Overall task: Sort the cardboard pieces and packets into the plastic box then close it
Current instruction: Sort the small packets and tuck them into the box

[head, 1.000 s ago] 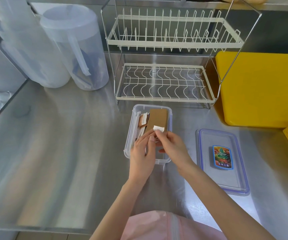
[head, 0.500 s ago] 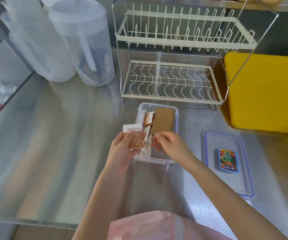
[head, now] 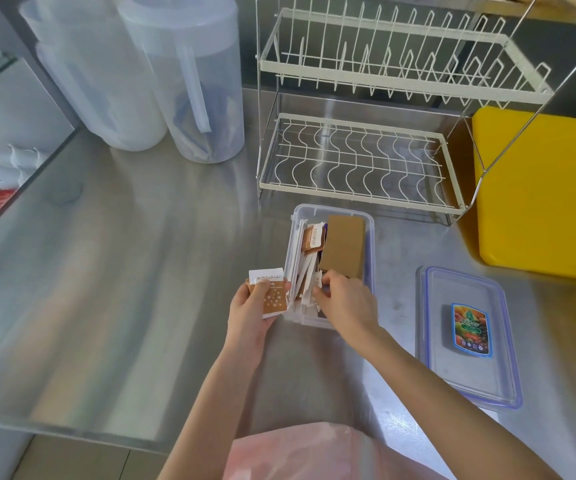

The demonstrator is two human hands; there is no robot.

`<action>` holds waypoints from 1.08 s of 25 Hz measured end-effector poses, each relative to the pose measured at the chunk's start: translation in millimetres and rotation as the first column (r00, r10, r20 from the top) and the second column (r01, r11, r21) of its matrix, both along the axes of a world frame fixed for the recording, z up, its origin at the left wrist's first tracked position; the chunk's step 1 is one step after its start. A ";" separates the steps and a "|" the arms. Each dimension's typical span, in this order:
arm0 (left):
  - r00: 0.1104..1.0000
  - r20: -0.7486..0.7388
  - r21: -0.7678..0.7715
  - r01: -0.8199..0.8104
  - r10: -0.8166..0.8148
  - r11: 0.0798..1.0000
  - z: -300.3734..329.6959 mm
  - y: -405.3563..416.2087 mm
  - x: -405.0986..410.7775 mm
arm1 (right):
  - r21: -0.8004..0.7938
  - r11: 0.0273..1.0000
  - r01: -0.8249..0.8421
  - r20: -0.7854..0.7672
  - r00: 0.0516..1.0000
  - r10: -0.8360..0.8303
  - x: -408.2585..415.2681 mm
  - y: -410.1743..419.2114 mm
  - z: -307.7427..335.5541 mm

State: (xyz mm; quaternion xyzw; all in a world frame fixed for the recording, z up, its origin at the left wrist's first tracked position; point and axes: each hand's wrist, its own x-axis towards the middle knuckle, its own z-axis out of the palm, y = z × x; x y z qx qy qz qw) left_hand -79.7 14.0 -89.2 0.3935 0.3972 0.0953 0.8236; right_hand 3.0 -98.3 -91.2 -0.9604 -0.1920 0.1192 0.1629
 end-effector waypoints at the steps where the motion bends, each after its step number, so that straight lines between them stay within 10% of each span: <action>1: 1.000 0.001 0.006 0.002 -0.002 1.000 0.2 -1.2 0.0 | 0.022 1.000 0.010 0.000 1.000 -0.010 0.1 -1.2 -1.1; 17: 0.987 0.023 0.291 0.144 -0.158 0.946 19.0 8.9 13.8 | 0.366 0.917 -0.159 0.090 0.987 0.135 29.6 -26.5 73.9; 22: 0.926 0.220 -0.106 0.335 -0.307 0.936 36.4 0.9 24.1 | 0.434 0.876 -0.208 -0.040 0.968 0.250 27.6 -1.1 78.9; 27: 0.918 0.267 -0.071 0.322 -0.293 0.944 25.7 -0.4 11.0 | 0.431 0.880 -0.200 -0.078 0.963 0.257 32.9 7.8 64.3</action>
